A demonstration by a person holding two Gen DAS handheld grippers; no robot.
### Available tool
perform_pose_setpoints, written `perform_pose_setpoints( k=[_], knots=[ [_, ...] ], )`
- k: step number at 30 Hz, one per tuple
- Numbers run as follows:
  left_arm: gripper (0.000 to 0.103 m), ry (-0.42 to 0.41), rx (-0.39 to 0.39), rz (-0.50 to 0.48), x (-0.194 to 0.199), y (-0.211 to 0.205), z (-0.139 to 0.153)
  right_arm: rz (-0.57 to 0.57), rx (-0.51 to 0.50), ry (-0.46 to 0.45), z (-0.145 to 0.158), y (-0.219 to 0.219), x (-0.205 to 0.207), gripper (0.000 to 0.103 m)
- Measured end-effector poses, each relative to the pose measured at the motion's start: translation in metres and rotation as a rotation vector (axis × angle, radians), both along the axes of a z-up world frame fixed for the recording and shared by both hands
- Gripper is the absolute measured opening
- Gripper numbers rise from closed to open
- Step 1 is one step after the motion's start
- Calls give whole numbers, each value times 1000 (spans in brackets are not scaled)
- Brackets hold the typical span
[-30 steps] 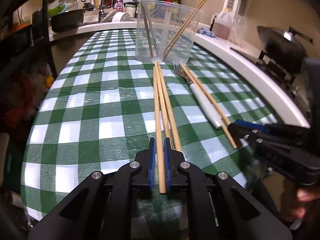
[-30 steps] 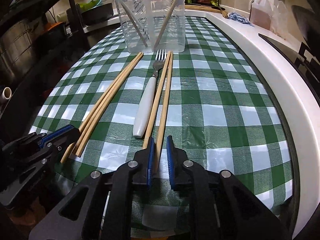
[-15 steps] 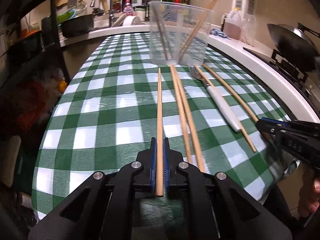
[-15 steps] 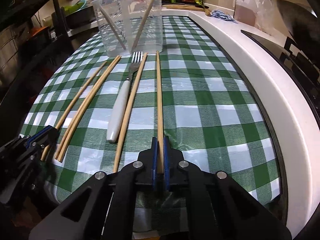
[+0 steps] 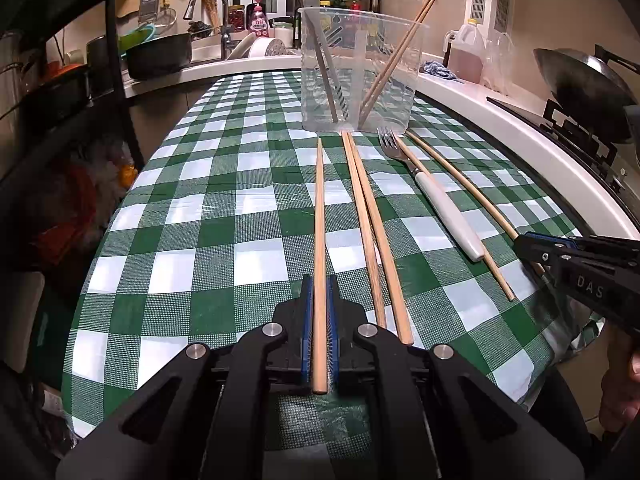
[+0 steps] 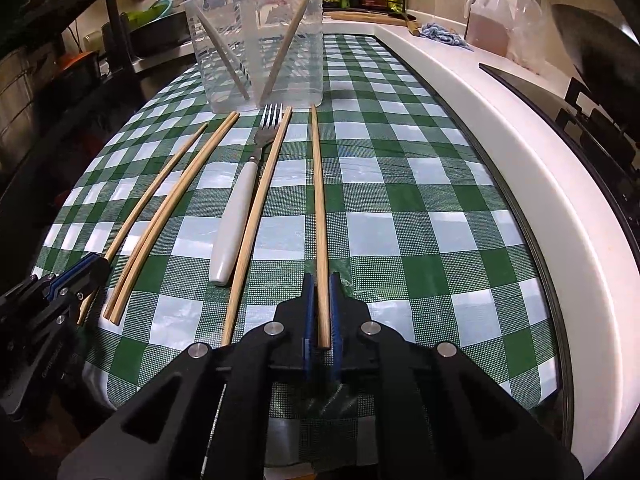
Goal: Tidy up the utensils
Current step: 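Grasp a chopstick with the left tool while the right tool grasps another chopstick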
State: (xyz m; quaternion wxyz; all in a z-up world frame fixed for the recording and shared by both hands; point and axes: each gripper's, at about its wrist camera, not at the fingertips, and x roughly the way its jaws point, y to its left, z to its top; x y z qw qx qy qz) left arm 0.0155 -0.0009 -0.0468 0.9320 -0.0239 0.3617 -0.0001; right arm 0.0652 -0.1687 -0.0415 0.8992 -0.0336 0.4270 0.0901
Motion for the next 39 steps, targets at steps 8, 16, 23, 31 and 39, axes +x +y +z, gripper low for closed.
perform_pose_setpoints(
  k=[8,16,23,31,39],
  knots=[
    [7,0,-11,16,1,5,1,-4,7,-1,0,0,-1,6],
    [7,-1,-8,19,0,8,0,-35,12,15,0,-4,-2,7],
    [7,-1,-4,15,0,6,0,-35,12,14,0,-4,-3,7],
    [7,-1,-2,15,0,6,0,-29,4,10,1,-3,-3,8],
    [7,-1,7,13,0,4,1,-26,1,8,1,-2,-3,8]
  ],
)
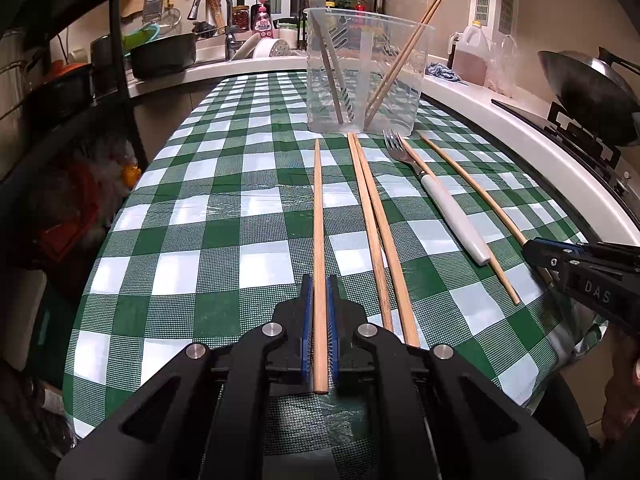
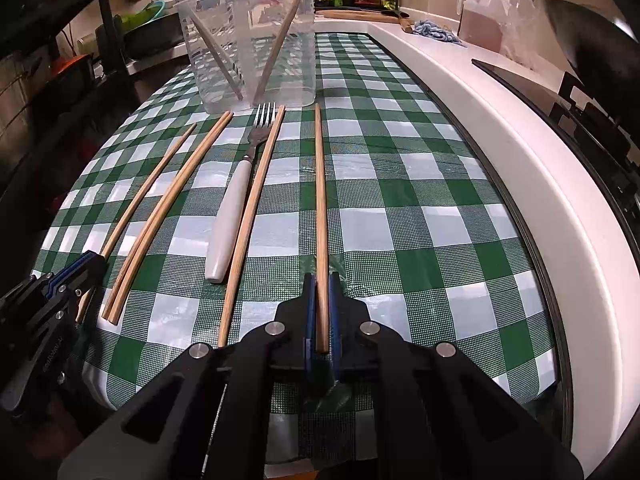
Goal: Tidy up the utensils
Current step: 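Grasp a chopstick with the left tool while the right tool grasps another chopstick, then lift both held chopsticks upright and carry them over the clear container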
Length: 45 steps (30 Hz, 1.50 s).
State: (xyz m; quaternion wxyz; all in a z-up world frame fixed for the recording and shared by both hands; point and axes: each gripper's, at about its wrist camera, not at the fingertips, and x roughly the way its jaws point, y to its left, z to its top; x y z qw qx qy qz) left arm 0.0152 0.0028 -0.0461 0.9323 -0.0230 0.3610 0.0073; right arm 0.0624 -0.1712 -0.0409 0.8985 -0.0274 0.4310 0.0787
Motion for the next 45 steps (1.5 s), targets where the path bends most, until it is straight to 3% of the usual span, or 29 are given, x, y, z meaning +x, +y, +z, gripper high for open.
perform_pose_setpoints(
  k=[20,25,45],
  knots=[
    [7,-2,2,1,0,-2,0,5,-7,-7,1,1,0,6],
    [6,-19,4,4,-2,-2,5,0,-12,-51,10,-2,-3,6],
    [6,-277,39,-4,-32,-3,76,35,28,-296,93,0,-34,6]
  ],
)
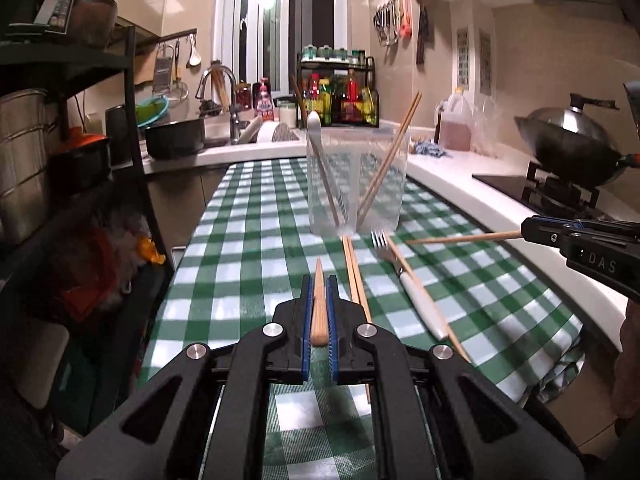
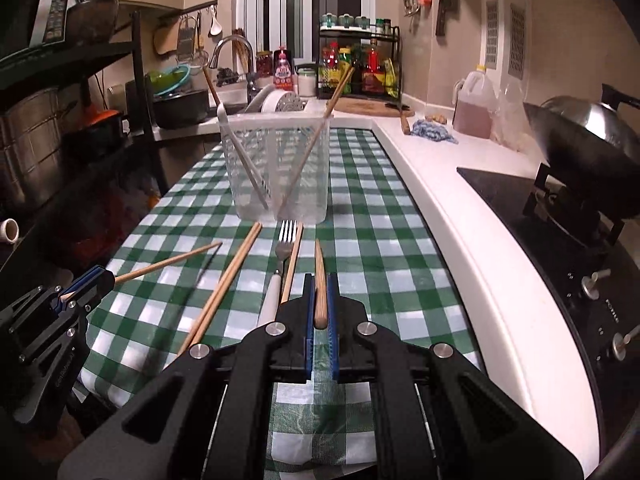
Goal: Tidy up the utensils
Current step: 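Lift both held chopsticks upright and carry them over the clear container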
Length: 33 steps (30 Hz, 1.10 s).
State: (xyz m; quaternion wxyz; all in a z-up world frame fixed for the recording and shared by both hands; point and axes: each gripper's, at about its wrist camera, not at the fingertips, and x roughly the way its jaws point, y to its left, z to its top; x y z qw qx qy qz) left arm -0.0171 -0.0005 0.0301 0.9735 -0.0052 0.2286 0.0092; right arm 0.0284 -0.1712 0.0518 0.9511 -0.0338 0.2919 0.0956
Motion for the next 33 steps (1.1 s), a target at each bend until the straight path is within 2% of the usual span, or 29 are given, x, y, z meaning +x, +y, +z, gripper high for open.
perform_pose_setpoints(
  k=[9,16,20,33],
  knots=[
    [6,-83,-38,-13,5,10,42,0,41,-57,39,-8,7,6],
    [6,-109,-93,-34,32,25,82,6,85,-97,74,-9,23,6],
    [6,-101,-110,-46,48,30,98,17,85,-116,92,-5,33,6],
    [6,-14,-174,-74,98,50,133,41,108,-83,131,-2,68,6]
  ],
)
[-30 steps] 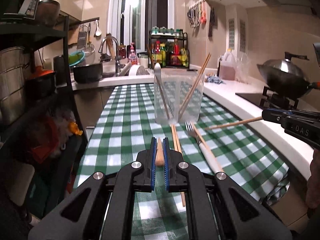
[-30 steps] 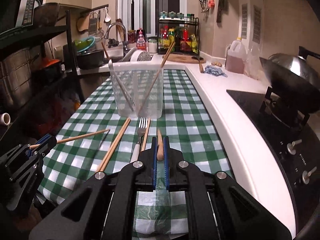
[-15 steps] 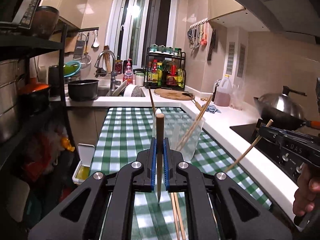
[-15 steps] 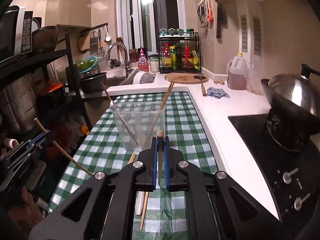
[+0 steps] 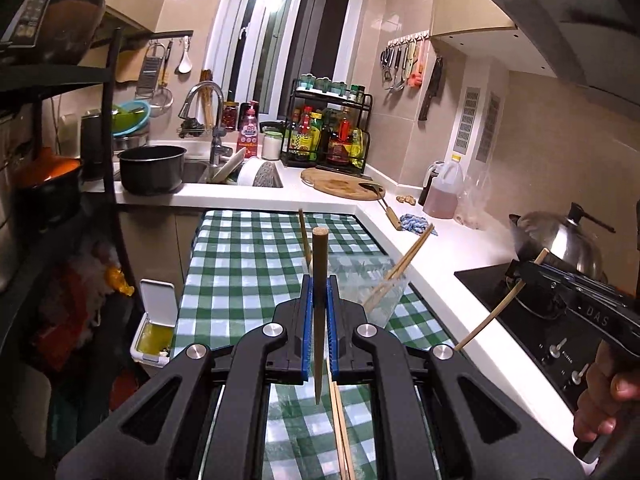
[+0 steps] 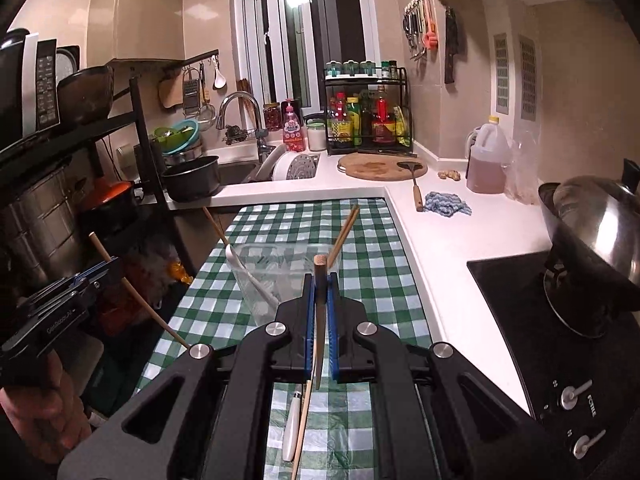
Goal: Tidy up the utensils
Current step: 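Lift both held chopsticks upright and carry them over the clear container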
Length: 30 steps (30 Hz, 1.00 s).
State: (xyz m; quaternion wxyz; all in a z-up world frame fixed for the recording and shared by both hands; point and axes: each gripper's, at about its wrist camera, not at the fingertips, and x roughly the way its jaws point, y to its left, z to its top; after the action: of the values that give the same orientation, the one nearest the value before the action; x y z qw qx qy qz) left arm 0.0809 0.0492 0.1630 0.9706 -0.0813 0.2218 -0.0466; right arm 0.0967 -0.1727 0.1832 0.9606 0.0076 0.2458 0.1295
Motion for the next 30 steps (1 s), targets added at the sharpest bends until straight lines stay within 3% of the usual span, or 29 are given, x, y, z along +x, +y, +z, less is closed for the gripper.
perform_pose_setpoints(
  k=[4,9,15,19,24,30],
  knots=[
    [6,-3,-34,-27,21,8,21,9,18,-11,19,0,13,6],
    [6,-75,-89,-44,41,16,56,21,57,-58,59,0,30,6],
    [6,-147,-125,-44,69,14,77,32,55,-171,104,10,45,6],
    [6,-147,-102,-21,89,12,61,24,-3,-178,100,23,68,6],
    [6,-88,-128,-17,111,20,37,17,-36,-94,69,29,100,6],
    [6,-28,-102,-45,127,10,16,30,-63,-16,44,34,118,6]
  ],
)
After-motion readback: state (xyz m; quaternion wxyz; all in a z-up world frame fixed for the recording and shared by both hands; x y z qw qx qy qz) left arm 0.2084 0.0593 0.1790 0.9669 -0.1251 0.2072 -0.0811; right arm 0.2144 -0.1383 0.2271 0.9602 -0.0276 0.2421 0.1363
